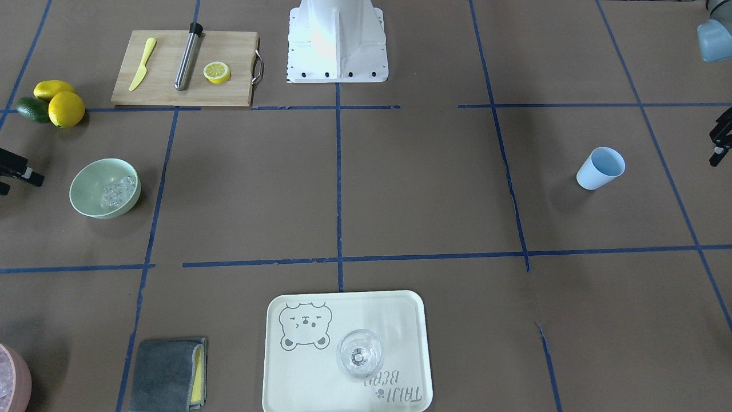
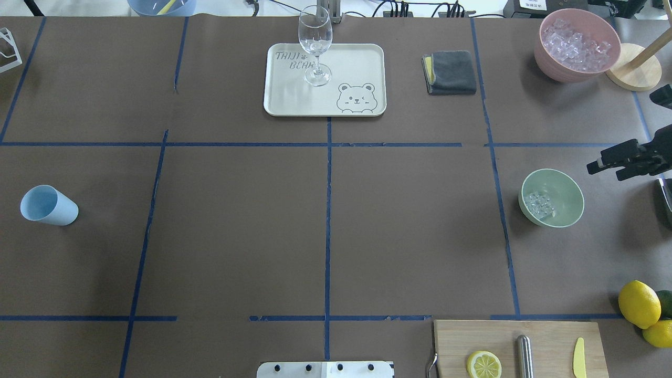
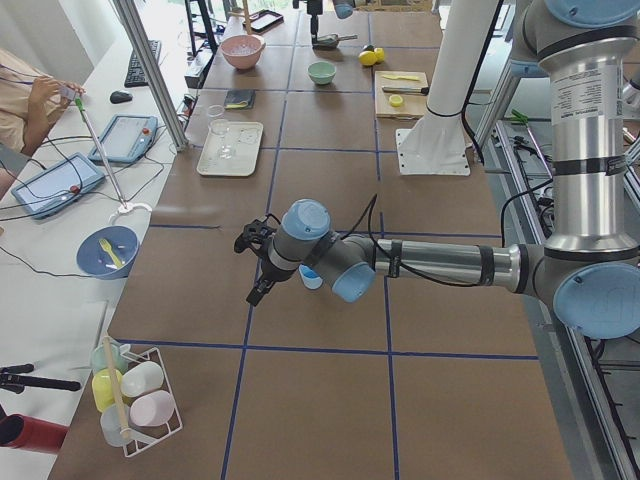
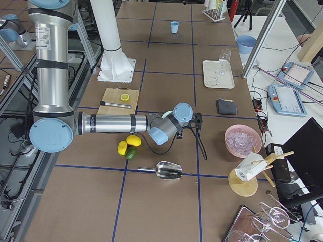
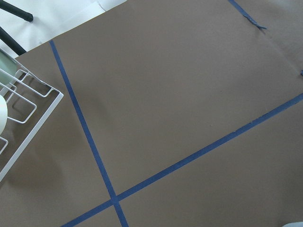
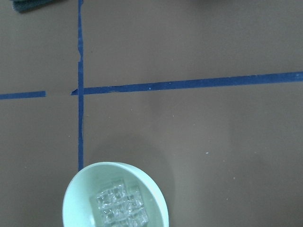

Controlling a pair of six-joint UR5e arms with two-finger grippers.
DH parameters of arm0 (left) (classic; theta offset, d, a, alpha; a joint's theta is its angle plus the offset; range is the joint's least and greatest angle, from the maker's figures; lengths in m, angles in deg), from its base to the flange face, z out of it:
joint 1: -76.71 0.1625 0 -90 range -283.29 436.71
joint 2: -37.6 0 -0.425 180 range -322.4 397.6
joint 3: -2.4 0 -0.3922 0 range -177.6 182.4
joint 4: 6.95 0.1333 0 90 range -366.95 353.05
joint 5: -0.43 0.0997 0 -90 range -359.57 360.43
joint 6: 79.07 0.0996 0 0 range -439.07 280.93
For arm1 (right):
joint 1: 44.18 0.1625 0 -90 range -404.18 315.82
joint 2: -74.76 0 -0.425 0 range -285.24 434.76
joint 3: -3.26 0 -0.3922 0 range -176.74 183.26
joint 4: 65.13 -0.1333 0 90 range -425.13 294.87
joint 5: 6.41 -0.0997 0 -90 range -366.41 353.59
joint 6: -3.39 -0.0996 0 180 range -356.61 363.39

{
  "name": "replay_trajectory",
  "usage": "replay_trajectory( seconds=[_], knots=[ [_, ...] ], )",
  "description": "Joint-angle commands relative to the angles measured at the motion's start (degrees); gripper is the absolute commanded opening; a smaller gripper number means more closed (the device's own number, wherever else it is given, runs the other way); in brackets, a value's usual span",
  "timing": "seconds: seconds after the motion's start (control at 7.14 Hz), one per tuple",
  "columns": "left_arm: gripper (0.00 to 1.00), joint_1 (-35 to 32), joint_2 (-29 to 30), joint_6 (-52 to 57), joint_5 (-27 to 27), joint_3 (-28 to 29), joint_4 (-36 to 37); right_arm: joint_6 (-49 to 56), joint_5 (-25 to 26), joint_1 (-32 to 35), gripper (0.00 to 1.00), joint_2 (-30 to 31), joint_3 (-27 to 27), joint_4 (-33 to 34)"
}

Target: Pour ice into bowl

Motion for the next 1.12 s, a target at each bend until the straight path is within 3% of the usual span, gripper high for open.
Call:
replay_trajectory(
  seconds=[0.0,0.28,0.42,0.56,0.84,0.98],
  knots=[
    [1.00,-3.0,3.3,0.4,-0.4,0.1,11.2,13.6,4.4,4.0,1.00,0.2,0.2,7.7],
    [1.00,-6.1,3.2,0.7,-11.0,0.6,14.8,33.3,10.2,10.9,1.00,0.6,-1.4,19.6],
    [1.00,-7.9,3.2,4.6,-11.2,1.5,14.9,43.7,12.7,14.4,1.00,0.3,-2.9,27.2],
    [1.00,-8.8,3.3,6.3,-11.2,1.7,14.9,51.7,13.1,17.2,1.00,-0.1,-8.0,38.3],
    [1.00,-8.7,3.3,6.3,-11.2,1.1,14.5,57.8,14.0,20.0,1.00,-0.8,-18.2,57.0],
    [1.00,-8.4,3.1,5.4,-11.1,1.4,14.4,57.8,15.3,20.0,1.00,-2.7,-18.7,58.4]
  ],
)
